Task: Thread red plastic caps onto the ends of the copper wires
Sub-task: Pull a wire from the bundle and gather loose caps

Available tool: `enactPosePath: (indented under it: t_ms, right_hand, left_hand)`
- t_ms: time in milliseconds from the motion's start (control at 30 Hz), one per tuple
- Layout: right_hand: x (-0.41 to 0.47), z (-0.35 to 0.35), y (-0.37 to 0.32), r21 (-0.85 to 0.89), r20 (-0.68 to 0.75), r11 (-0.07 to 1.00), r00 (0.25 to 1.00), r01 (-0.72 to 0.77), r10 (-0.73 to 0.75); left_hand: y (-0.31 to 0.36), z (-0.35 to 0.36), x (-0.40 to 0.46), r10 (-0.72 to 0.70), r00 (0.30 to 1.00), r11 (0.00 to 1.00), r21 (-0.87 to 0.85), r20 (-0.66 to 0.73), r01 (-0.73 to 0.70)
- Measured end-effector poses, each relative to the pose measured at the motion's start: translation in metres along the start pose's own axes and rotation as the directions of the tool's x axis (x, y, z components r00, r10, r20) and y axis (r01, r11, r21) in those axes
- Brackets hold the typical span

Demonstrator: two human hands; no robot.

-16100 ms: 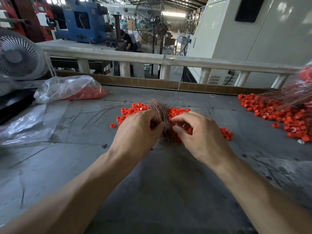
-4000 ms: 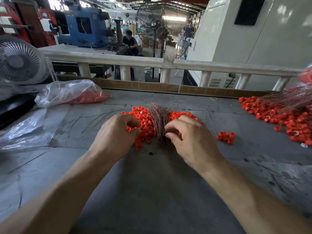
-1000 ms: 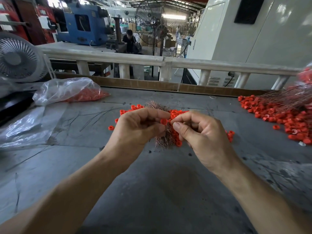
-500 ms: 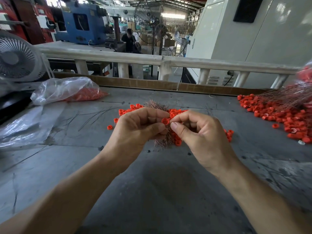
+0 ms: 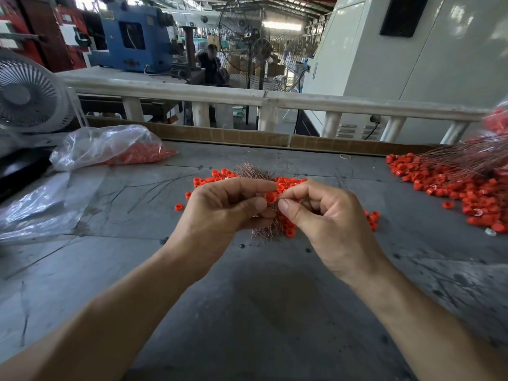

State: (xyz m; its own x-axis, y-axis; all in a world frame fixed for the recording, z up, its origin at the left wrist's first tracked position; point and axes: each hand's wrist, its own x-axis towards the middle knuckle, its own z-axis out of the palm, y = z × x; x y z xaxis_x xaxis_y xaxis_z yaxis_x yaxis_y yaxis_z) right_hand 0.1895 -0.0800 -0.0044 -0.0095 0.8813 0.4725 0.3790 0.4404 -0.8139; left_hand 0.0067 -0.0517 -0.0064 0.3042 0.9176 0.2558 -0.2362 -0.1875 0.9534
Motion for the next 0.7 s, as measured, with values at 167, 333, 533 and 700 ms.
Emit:
enactPosePath:
  t_ms: [167,333,533,700]
  right_hand:
    - [0.001,-0.001,0.003,0.057,0.036,0.997,0.998,-0.047,0.045]
    - [0.002,0.000,0.005,0.145,0.124,0.970,0.976,-0.195,0.178]
    - [0.000,0.001,0.005,0.178,0.203,0.953,0.957,-0.245,0.208]
    - [0.004,-0.005,0.010,0.105,0.166,0.966,0.962,-0.235,0.216]
  left_hand:
    - [0.000,-0.002,0.001,-0.046,0.999,0.998,-0.035,0.005,0.046]
    - [0.002,-0.003,0.002,-0.073,0.997,0.991,-0.115,0.005,0.073]
    - [0.004,-0.001,0.001,-0.125,0.992,0.973,-0.193,0.027,0.128]
    - [0.004,-0.002,0.002,-0.139,0.990,0.961,-0.237,0.032,0.143]
